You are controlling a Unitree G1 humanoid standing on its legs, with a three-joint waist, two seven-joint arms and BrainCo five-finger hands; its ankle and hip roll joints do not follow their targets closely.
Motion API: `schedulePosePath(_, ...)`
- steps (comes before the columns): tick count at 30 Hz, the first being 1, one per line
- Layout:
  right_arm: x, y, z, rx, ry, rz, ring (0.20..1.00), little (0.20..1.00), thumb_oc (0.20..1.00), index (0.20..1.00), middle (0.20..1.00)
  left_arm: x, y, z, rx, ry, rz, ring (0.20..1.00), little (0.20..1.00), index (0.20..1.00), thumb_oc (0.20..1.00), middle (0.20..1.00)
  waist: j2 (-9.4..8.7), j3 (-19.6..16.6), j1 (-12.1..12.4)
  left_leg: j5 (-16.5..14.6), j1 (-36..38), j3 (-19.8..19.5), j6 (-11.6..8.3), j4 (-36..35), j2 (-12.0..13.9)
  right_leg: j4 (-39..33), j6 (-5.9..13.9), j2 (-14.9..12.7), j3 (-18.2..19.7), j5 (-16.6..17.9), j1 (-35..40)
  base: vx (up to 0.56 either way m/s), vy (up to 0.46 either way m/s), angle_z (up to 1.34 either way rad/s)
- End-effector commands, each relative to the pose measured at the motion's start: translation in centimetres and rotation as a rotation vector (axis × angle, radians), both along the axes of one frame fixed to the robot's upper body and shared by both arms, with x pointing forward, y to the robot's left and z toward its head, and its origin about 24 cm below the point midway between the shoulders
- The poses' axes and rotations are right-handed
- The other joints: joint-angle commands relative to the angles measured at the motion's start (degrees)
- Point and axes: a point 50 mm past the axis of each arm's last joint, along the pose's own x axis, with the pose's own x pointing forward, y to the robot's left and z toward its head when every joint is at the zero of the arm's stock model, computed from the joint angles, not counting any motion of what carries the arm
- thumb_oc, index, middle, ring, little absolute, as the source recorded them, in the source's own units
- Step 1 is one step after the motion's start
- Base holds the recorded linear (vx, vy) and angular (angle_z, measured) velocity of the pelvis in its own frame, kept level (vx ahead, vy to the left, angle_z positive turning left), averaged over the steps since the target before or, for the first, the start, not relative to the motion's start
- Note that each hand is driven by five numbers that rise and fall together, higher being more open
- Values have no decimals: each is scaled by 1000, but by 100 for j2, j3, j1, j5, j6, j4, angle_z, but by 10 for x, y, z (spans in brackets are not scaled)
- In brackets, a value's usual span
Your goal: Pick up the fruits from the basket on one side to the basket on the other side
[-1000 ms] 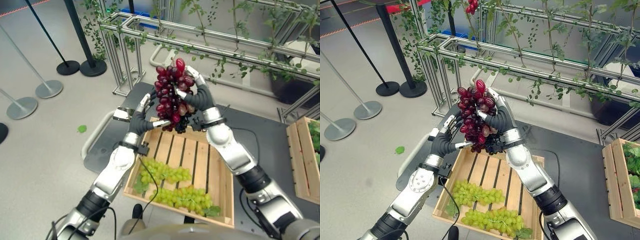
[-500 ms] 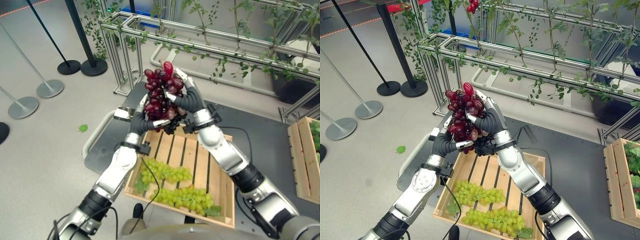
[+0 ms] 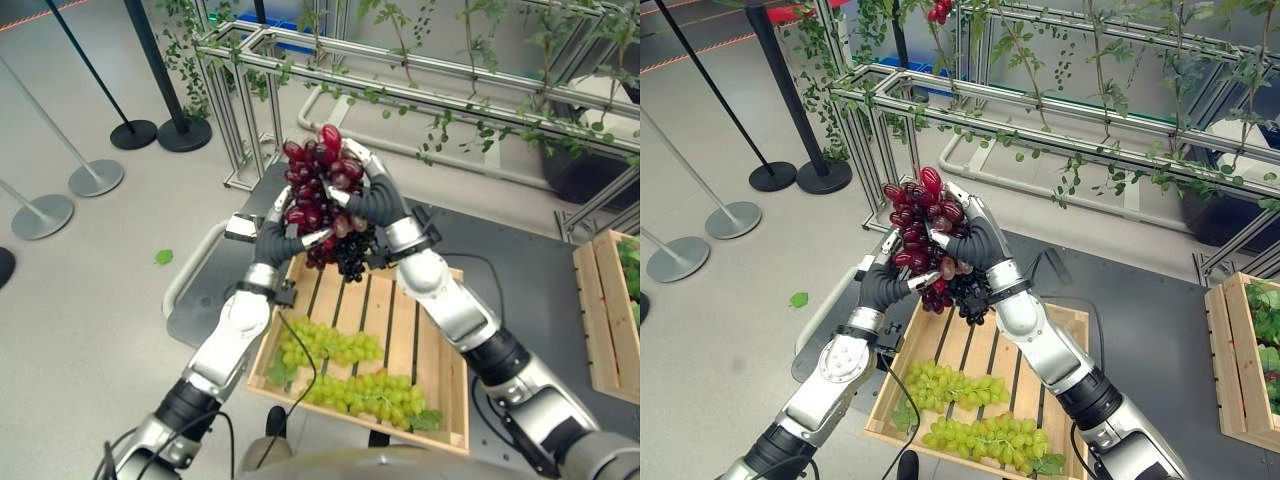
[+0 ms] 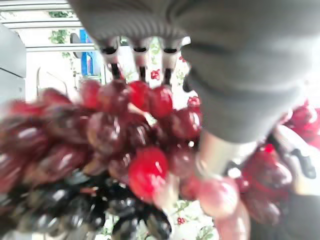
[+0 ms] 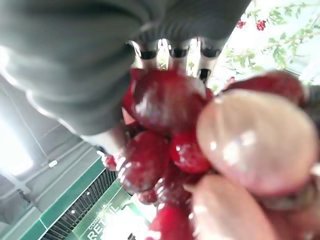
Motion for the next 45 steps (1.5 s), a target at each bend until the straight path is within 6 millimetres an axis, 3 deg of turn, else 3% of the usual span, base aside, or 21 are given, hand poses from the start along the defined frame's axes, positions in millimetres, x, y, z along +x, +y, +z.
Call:
schedulePosePath(1,-34,15,66,183,-290,204,200,200,200,200,200,2,7,32,-29,-152,-3,200,200,200,200,200,-282,-163,61,-772,-310,-138,256,931,-216,801,213,-215,-70,-481,-232,0,0,0)
schedulePosePath(25,-35,13,61,245,-207,278,200,200,200,200,200,-10,15,26,-48,-119,-26,200,200,200,200,200,-303,-116,105,-759,-367,-142,257,946,-218,825,212,-227,-87,-454,-281,0,0,0)
schedulePosePath(32,-31,5,60,223,-207,243,200,200,200,200,200,-13,18,23,-46,-108,-38,200,200,200,200,200,-313,-108,116,-759,-369,-148,257,947,-217,822,210,-220,-78,-454,-285,0,0,0)
schedulePosePath(36,-27,-9,63,163,-265,143,200,200,200,200,200,-14,15,25,-70,-113,-60,200,200,200,200,200,-332,-123,112,-763,-377,-167,258,939,-224,816,211,-221,-82,-452,-287,0,0,0)
schedulePosePath(37,-23,-12,62,155,-259,110,253,253,253,253,253,-10,12,24,-95,-98,-60,200,200,200,200,200,-338,-135,96,-767,-387,-178,266,945,-231,821,215,-225,-87,-446,-291,0,0,0)
schedulePosePath(38,-23,-12,62,154,-260,110,253,253,253,253,253,-9,11,24,-96,-99,-60,200,200,200,200,200,-336,-131,99,-767,-388,-179,266,945,-231,821,216,-225,-88,-446,-292,0,0,0)
schedulePosePath(39,-20,-15,59,151,-244,93,1000,1000,1000,1000,1000,-6,7,34,-117,-126,-87,200,200,200,200,200,-336,-140,82,-767,-386,-177,266,938,-231,823,217,-225,-94,-446,-293,0,0,0)
schedulePosePath(42,-21,-26,56,165,-234,57,1000,1000,1000,1000,1000,-3,6,47,-146,-174,-88,200,200,200,200,200,-343,-150,55,-775,-383,-176,274,949,-229,828,217,-225,-97,-449,-295,0,0,0)
schedulePosePath(43,-22,-26,54,176,-229,62,1000,1000,1000,1000,1000,-1,-7,55,-158,-204,-120,200,200,200,200,200,-358,-169,13,-772,-378,-169,270,946,-224,829,216,-225,-95,-448,-295,0,0,0)
schedulePosePath(45,-23,-33,58,194,-249,40,1000,1000,1000,1000,1000,7,-9,45,-102,-178,-95,200,200,200,200,200,-376,-172,-23,-775,-367,-150,263,949,-212,829,219,-218,-64,-455,-298,0,0,0)
